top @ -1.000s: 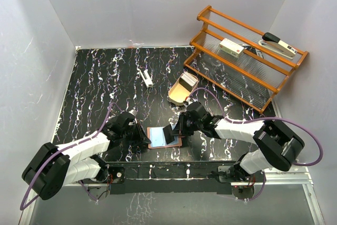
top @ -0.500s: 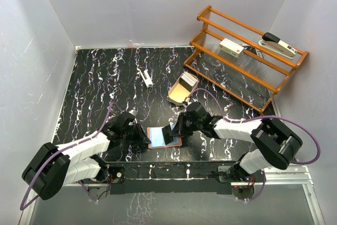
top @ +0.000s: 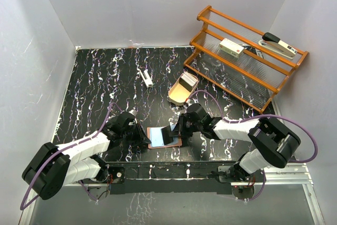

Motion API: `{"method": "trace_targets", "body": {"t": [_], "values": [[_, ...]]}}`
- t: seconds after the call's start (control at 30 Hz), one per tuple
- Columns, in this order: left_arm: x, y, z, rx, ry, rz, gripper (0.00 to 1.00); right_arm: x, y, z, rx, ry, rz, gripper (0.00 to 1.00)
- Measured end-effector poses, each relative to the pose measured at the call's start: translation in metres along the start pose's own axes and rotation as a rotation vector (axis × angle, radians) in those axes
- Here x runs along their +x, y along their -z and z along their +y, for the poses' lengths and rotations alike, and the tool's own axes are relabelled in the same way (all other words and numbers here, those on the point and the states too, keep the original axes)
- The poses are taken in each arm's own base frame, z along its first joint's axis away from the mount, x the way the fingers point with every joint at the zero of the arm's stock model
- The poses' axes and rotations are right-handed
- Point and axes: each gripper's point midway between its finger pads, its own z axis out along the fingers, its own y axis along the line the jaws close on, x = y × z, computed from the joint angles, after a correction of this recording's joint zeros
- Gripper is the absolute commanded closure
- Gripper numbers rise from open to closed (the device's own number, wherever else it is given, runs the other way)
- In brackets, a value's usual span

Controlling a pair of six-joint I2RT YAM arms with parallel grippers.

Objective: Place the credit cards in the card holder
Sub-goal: Insert the credit card into the card holder.

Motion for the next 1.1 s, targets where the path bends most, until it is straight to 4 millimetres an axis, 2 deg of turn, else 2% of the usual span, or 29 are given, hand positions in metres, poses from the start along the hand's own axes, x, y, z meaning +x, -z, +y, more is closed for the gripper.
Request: {"method": "trace_targets", "body": {"t": [0.47, 0.77, 0.83, 1.0, 1.1], "values": [[0.0005, 0.0003, -0.0023, 0.010, 0.015, 0.002, 1.00, 0.0003, -0.0027, -0.0019, -0.012, -0.010, -0.012, 0.98], [0.0038, -0.0012, -0.0048, 0.039, 0.046, 0.010, 1.00, -0.0006, -0.0036, -0.0014, -0.016, -0.009, -0.015, 0.93], [0.0041, -0.0016, -0.0052, 0.044, 0.051, 0.009, 1.00, -0.0006, -0.0036, -0.0013, -0.016, -0.009, -0.015, 0.89], [0.0047, -0.0016, -0.0075, 0.055, 0.056, 0.013, 1.00, 0.0012, -0.0035, -0.0075, 0.011, -0.009, -0.012, 0.67], [0.0047, -0.0015, -0.0080, 0.057, 0.056, 0.013, 1.00, -0.0014, -0.0011, -0.0073, 0.027, -0.004, -0.019, 0.60]]}}
